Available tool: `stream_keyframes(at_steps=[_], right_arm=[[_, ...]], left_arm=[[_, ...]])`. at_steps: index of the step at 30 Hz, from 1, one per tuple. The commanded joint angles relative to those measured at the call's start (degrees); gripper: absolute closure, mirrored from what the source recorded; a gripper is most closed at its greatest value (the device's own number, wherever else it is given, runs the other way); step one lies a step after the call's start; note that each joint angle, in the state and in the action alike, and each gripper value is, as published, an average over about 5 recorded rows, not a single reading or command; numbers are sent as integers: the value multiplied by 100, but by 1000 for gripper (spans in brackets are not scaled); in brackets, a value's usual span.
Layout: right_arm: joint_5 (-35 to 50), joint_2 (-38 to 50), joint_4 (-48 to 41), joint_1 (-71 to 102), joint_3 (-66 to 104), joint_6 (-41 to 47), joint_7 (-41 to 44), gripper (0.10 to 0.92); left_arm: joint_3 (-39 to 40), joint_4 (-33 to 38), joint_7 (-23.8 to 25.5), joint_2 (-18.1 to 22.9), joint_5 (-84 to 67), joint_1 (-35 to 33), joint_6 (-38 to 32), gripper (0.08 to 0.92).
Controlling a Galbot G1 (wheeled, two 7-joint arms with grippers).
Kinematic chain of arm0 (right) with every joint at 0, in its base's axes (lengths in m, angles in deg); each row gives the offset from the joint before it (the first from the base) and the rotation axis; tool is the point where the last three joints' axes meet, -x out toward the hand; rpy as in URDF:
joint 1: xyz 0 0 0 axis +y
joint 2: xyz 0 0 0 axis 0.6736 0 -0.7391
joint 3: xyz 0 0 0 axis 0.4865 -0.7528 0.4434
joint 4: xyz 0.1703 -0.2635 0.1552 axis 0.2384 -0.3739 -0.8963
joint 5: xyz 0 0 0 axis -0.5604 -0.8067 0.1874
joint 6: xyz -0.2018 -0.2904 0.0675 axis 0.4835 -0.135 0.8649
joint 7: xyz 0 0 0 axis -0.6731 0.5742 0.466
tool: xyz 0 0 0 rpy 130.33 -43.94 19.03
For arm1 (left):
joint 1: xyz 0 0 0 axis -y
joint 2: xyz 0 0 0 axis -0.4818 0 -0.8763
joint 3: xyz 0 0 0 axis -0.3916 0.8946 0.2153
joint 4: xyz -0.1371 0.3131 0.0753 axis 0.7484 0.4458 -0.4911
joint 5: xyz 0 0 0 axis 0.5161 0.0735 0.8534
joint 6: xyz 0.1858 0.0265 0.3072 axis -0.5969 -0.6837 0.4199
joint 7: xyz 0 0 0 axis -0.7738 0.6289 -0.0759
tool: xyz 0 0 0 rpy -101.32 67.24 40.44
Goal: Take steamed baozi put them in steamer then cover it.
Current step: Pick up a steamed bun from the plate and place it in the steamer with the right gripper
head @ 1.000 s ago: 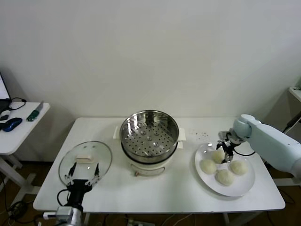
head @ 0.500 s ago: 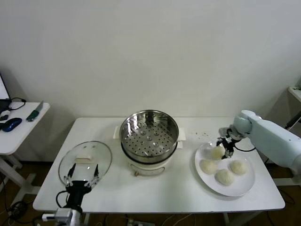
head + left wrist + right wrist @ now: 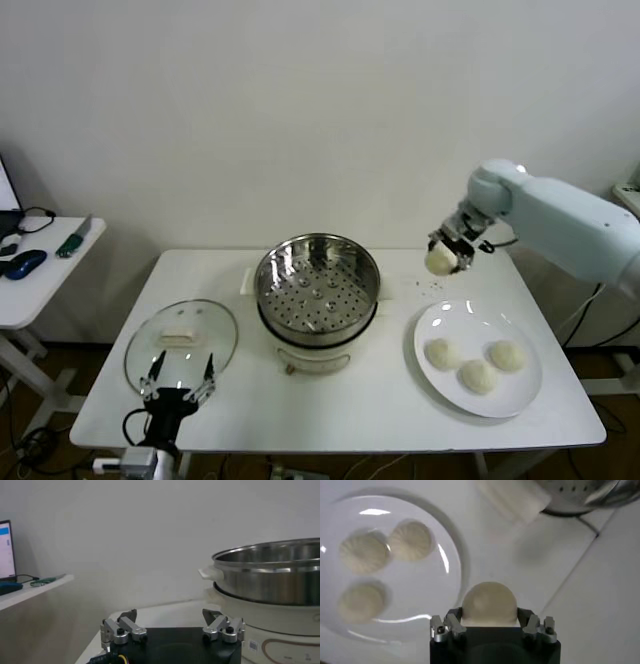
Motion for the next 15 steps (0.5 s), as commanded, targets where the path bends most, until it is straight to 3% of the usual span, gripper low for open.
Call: stream_keyframes(at_steps=[1,15], right_arm=[[-431,-817,221,-916,-418,-1042,-39,304],[-1580,-2508,-187,62,202,-1525,-289,296]], left_arm=[[3,5,6,-10,5,-11,-7,177],[5,98,-112,-93,-110,-134,35,177]])
